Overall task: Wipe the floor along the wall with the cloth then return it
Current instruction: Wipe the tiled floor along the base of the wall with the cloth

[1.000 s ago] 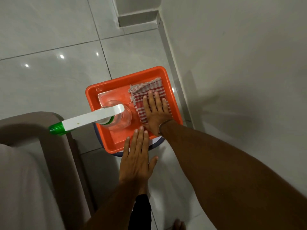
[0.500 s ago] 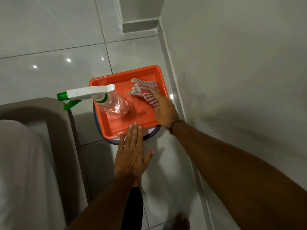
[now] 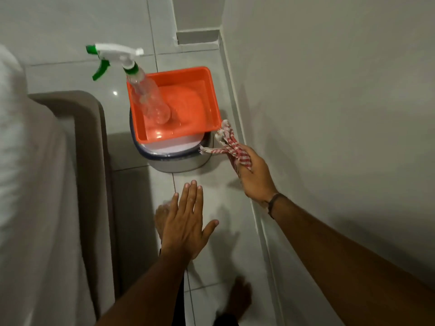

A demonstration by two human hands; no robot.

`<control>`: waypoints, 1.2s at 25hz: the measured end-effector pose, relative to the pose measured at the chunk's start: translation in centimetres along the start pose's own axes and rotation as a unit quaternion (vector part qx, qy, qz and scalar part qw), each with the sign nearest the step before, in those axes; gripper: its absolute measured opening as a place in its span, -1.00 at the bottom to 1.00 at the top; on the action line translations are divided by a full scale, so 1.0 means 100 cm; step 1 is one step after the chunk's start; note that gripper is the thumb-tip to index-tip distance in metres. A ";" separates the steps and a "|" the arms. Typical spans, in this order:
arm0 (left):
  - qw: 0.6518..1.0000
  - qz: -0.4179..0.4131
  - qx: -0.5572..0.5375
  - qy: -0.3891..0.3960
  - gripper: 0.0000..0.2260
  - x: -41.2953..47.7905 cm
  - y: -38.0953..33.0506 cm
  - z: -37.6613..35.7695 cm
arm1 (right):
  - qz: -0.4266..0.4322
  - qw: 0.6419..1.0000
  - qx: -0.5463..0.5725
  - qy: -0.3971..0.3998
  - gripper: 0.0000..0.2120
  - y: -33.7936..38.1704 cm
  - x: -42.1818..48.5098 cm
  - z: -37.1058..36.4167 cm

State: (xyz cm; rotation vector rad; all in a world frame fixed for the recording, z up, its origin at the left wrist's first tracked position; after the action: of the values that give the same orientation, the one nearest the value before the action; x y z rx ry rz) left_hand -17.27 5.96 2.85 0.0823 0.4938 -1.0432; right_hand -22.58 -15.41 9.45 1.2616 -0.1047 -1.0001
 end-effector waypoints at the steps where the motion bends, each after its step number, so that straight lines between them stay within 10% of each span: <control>1: 1.000 0.004 0.002 0.002 -0.13 -0.018 -0.008 -0.017 | -0.021 1.000 0.008 0.006 -0.60 -0.018 -0.015 -0.001; 8: 0.998 0.010 -0.006 0.054 -0.12 -0.078 -0.033 -0.138 | -0.124 0.991 0.012 0.053 -0.70 -0.149 -0.055 -0.032; 16: 1.000 0.001 -0.020 0.019 -0.10 0.022 0.007 -0.269 | 0.025 0.980 -0.194 0.026 -0.48 -0.278 0.044 -0.068; 23: 0.999 0.022 -0.033 -0.037 -0.08 0.100 0.019 -0.370 | 0.036 0.898 -0.430 0.087 -0.29 -0.438 0.035 -0.146; 30: 0.993 0.012 -0.031 -0.113 -0.15 0.107 0.031 -0.406 | 0.146 0.879 -0.453 -0.012 -0.07 -0.452 0.046 -0.164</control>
State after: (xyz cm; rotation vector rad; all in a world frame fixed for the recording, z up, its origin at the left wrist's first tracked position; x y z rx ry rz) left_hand -24.64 10.86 -38.27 -0.0847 0.3177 -0.9990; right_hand -36.09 -4.64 -35.67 0.3499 0.1451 -0.6578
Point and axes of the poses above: each hand's wrist, its own x-axis towards the middle knuckle, its own z-axis out of the back of the hand, y = z × x, the point moved 7 cm from there along x, towards the middle knuckle, and after that the axes turned 2 degrees about x, right-handed, at the moved point
